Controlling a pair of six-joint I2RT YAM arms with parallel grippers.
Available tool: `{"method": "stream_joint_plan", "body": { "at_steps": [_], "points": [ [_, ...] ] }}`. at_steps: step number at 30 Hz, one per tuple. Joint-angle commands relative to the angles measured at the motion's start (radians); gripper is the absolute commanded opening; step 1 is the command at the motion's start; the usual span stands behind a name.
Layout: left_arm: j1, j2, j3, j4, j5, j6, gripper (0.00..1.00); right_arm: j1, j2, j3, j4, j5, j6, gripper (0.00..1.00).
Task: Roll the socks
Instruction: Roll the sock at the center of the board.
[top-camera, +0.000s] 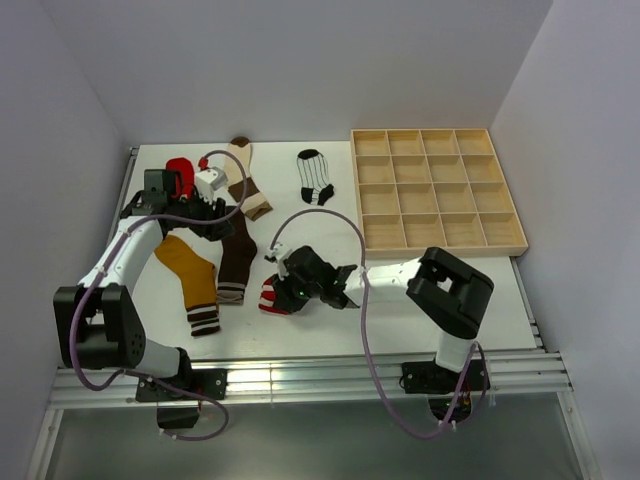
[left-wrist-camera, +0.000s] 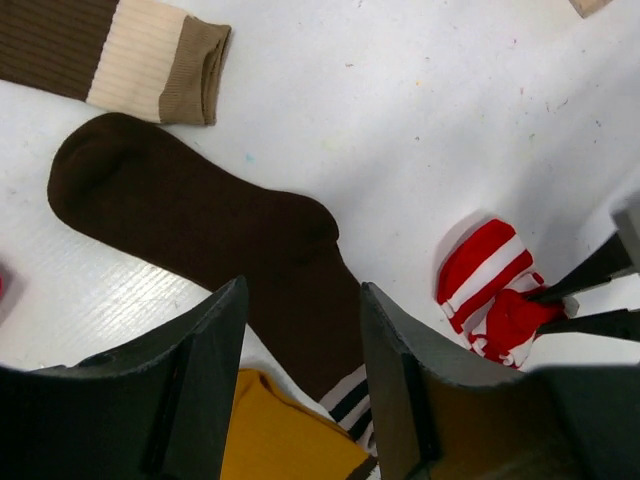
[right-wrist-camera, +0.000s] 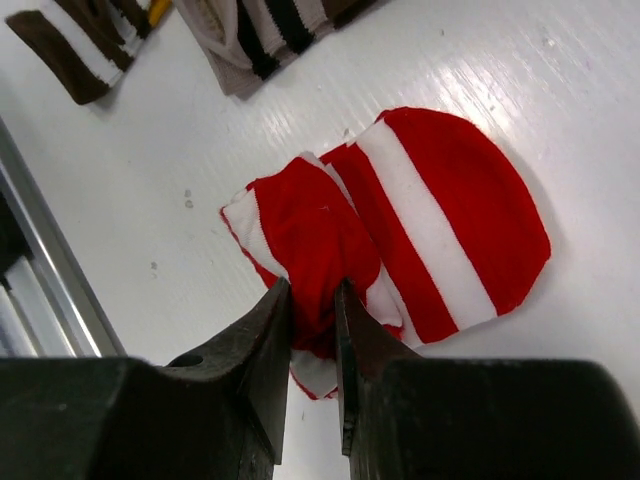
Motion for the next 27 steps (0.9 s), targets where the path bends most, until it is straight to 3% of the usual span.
{"method": "stream_joint_plan", "body": {
  "at_steps": [1, 5, 10, 14, 27],
  "points": [
    [-0.006, -0.035, 0.003, -0.024, 0.003, 0.11, 0.54, -0.041, 0.088, 0.046, -0.186, -0.15, 0.002, 0.05],
    [-0.061, -0.118, -0.067, -0.023, -0.052, 0.262, 0.58, -0.114, 0.173, 0.136, -0.27, -0.257, 0.004, 0.05],
    [-0.166, -0.288, -0.245, 0.066, -0.136, 0.348, 0.63, -0.16, 0.24, 0.205, -0.329, -0.351, -0.001, 0.05],
    [-0.253, -0.328, -0.32, 0.082, -0.136, 0.412, 0.68, -0.186, 0.297, 0.265, -0.381, -0.397, -0.002, 0.06],
    [-0.535, -0.497, -0.656, 0.367, -0.394, 0.431, 0.64, -0.219, 0.348, 0.32, -0.459, -0.429, 0.015, 0.05]
  ]
}}
